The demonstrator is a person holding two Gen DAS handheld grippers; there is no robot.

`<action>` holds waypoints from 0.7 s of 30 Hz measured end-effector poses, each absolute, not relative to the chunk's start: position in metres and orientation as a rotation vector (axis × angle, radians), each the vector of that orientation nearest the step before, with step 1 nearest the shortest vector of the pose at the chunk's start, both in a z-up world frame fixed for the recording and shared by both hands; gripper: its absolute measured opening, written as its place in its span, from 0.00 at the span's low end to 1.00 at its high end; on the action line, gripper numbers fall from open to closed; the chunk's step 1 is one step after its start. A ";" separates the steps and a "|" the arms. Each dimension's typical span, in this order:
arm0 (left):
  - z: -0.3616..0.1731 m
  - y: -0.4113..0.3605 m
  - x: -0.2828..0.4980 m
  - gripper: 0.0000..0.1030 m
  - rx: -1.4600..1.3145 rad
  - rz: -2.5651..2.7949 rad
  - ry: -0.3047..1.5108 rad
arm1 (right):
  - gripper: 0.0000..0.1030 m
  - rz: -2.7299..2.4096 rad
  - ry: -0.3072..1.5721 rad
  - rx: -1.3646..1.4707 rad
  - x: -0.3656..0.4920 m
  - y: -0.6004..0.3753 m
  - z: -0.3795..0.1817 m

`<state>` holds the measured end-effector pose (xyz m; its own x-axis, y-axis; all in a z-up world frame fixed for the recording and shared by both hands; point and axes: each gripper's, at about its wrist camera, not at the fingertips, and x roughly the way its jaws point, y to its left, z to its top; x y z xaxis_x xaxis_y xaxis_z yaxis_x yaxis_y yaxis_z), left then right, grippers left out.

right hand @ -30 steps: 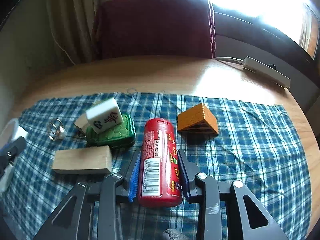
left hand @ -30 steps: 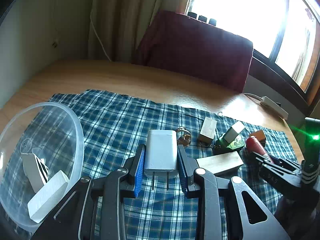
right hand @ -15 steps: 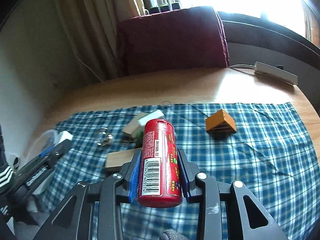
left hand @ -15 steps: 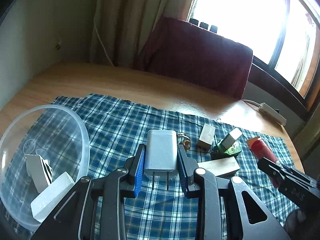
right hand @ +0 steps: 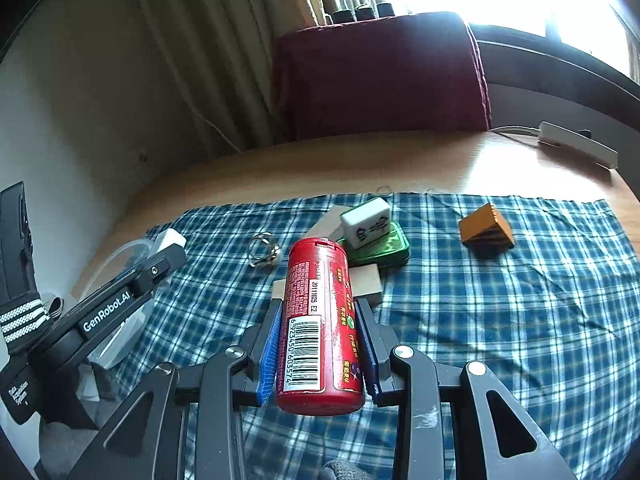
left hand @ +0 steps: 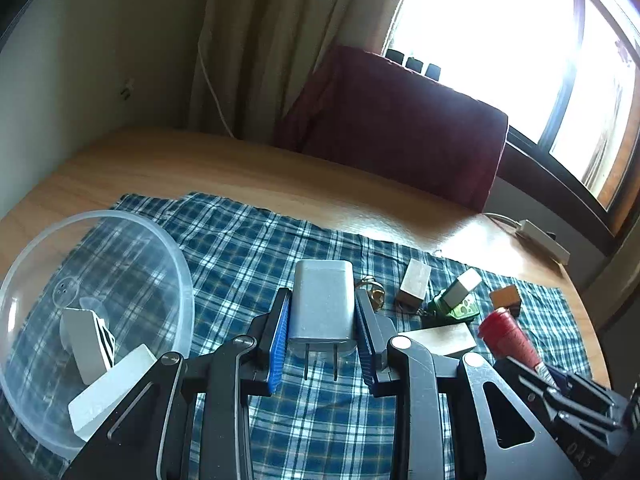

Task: Organize rigid objects
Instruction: 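Lower the charger into the bowl and open the left tool while the right carries the can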

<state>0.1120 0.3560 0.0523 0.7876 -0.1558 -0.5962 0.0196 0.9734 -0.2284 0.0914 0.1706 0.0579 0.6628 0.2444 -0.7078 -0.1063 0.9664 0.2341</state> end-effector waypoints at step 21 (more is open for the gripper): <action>0.061 0.448 0.095 0.30 -0.293 0.114 0.577 | 0.35 0.270 0.858 0.137 0.086 0.211 0.058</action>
<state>0.0947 0.4482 0.0610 0.8333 0.0239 -0.5524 -0.1872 0.9522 -0.2412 0.0864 0.2105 0.0577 0.6229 0.2895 -0.7268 -0.1796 0.9571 0.2274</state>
